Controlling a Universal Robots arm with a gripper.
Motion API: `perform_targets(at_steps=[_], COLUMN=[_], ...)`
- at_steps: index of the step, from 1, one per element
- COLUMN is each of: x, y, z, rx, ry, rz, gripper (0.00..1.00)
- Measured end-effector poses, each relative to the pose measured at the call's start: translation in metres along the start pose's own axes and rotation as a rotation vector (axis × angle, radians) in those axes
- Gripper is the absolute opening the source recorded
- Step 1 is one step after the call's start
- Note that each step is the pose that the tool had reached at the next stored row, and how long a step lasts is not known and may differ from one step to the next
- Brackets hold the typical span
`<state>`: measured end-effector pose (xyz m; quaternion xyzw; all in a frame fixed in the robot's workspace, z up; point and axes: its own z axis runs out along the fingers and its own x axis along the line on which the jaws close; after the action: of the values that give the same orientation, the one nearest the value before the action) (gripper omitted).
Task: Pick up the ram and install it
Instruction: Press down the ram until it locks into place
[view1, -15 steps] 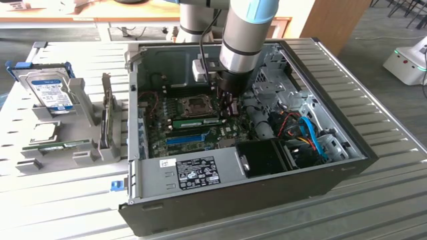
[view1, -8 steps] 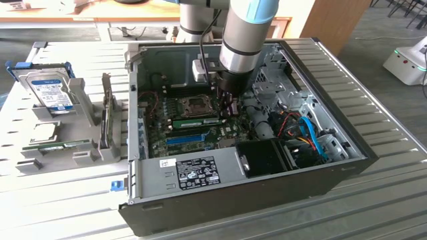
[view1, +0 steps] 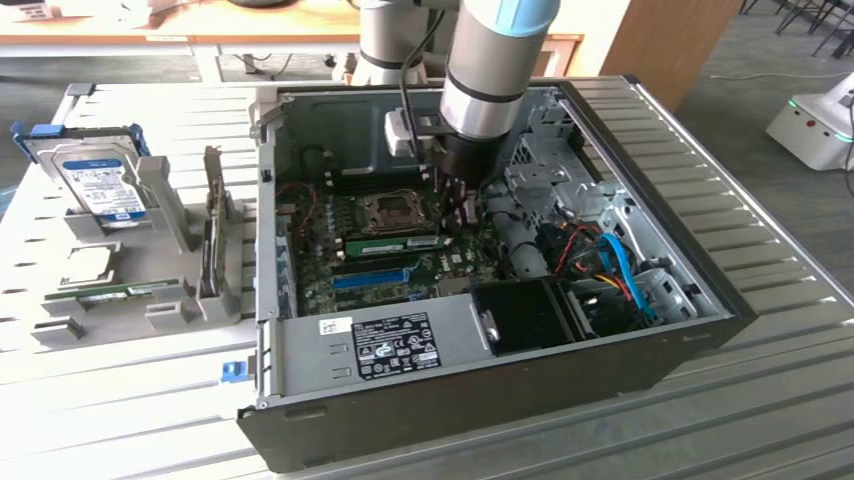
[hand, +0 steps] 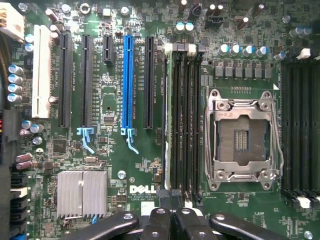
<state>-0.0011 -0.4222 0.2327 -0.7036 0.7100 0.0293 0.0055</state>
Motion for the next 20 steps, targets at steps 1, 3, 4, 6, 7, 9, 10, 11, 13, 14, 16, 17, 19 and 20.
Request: perform_targets(at_steps=[1,3,4,6,7,9,10,11,13,14,16,17,19,20], x=[0.000,0.000,0.000,-0.001,-0.001,-0.001,-0.001,-0.001,-0.001,-0.001,-0.001,-0.001,-0.001,-0.001], y=[0.0000,0.0001,0.0001,0.0002,0.0003,0.0003,0.0003,0.0003,0.0003,0.0003,0.0011,0.0032,0.0097,0.0133], z=[-0.0018,-0.0057,-0.0076,-0.0111,-0.0127,-0.0148,-0.0148,-0.0148,-0.0148,-0.0148,-0.0148,-0.0148,-0.0144,-0.0142], rx=[-0.0002,-0.0005,-0.0006,-0.0010,-0.0011,-0.0012,-0.0011,-0.0012,-0.0011,-0.0012,-0.0012,-0.0012,-0.0013,-0.0012], ry=[-0.0001,-0.0001,0.0000,-0.0001,0.0000,0.0001,-0.0002,-0.0002,-0.0001,-0.0001,0.0000,0.0002,0.0002,0.0002], rz=[0.000,0.000,0.000,0.000,0.000,0.000,0.000,0.000,0.000,0.000,0.000,0.000,0.000,0.000], gripper=[0.11,0.11,0.11,0.11,0.11,0.11,0.11,0.11,0.11,0.11,0.11,0.11,0.11,0.11])
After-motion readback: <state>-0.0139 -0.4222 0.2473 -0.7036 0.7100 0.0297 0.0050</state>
